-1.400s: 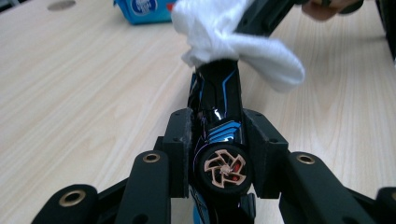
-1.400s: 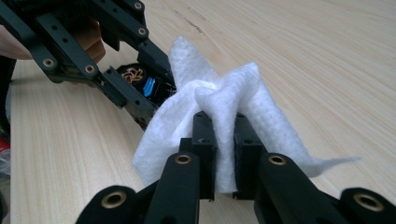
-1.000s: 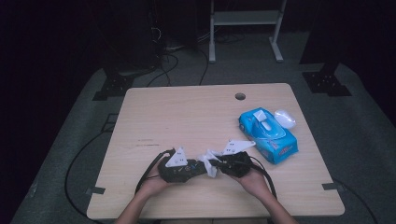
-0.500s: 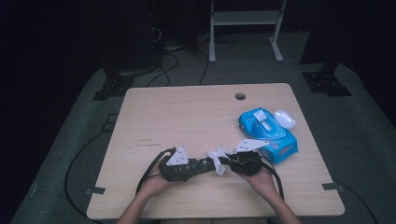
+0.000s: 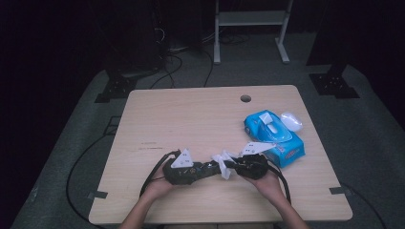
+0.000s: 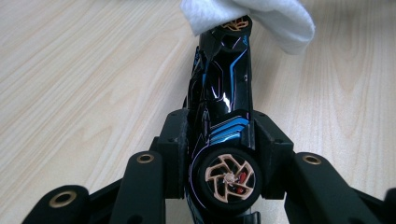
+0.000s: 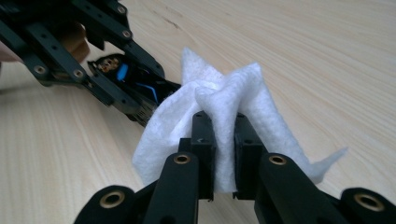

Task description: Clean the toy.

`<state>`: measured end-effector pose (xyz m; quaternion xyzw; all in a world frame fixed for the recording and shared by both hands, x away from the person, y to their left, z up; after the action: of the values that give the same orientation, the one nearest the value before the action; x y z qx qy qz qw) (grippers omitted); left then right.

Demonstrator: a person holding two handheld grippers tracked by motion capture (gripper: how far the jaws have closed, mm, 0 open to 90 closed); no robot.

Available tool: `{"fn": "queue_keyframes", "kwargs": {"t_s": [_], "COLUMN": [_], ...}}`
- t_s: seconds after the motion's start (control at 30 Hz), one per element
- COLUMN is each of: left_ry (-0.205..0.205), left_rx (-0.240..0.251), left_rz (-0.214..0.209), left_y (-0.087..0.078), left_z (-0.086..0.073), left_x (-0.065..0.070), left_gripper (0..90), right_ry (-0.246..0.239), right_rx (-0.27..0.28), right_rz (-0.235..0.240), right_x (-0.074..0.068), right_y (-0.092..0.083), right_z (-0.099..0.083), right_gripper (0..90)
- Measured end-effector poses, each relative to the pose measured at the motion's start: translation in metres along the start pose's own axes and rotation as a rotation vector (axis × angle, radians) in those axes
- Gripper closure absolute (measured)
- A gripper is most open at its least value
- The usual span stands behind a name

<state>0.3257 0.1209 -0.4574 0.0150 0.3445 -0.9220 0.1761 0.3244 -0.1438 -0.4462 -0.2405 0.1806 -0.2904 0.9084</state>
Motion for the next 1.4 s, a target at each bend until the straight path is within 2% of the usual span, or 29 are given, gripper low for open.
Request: {"fn": "queue_keyframes", "kwargs": {"t_s": [0.1,0.2,0.3,0.4,0.63,0.73,0.8,0.87,0.93,1.2,1.3,1.33,1.4], "left_ry": [0.006,0.003,0.006,-0.001,0.000,0.000,-0.008,-0.011,-0.007,0.012,0.033,0.027,0.024], "left_rx": [0.000,0.004,0.005,0.012,0.009,0.004,0.000,0.001,-0.008,-0.077,-0.101,-0.105,-0.103], "left_rz": [0.005,0.000,-0.002,-0.003,0.001,-0.007,-0.010,-0.011,-0.010,-0.002,0.004,0.005,0.002], "left_y": [-0.001,-0.001,-0.003,-0.005,-0.008,-0.009,-0.008,-0.008,-0.007,0.009,0.014,0.015,0.016], "left_z": [0.000,0.000,0.000,-0.002,-0.003,-0.003,-0.002,0.001,0.006,0.020,0.025,0.026,0.027], "left_x": [0.000,0.000,-0.001,-0.002,-0.003,-0.004,-0.004,-0.004,-0.004,-0.004,-0.004,-0.004,-0.004], "left_gripper": [61.5,61.7,62.1,62.9,63.0,63.0,62.8,61.7,59.3,53.1,53.6,55.8,56.1], "right_ry": [0.029,0.065,0.073,0.083,0.086,0.077,0.074,0.103,0.116,0.096,0.088,0.094,0.084], "right_rx": [-0.009,0.024,0.040,0.030,0.026,0.000,-0.036,-0.055,-0.043,0.030,0.040,0.041,0.026], "right_rz": [-0.025,-0.031,-0.043,-0.050,-0.010,-0.018,-0.042,-0.046,-0.041,-0.020,-0.002,0.016,0.009], "right_x": [0.009,0.015,0.017,0.019,0.010,0.009,0.013,0.018,0.018,0.009,0.005,0.005,0.004], "right_y": [0.000,-0.007,-0.011,-0.010,0.000,0.006,0.010,0.013,0.011,-0.003,0.000,0.002,0.006], "right_z": [-0.005,-0.004,-0.002,-0.004,-0.004,-0.007,-0.012,-0.017,-0.017,-0.004,-0.001,0.000,-0.002], "right_gripper": [81.3,81.3,81.3,81.3,81.3,81.3,81.3,81.3,81.3,81.3,81.3,81.2,81.3]}}
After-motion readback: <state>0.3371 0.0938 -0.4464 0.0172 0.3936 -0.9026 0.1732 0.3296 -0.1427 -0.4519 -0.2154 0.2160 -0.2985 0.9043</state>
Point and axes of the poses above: each handheld gripper's, and its own axes: y roughly forward along the jaws, z roughly out of its top, x roughly to its right, the point moved 1 cm from there along y, roughly forward along the jaws, and after that the axes turned 4 degrees about y, right-handed, at the moved point
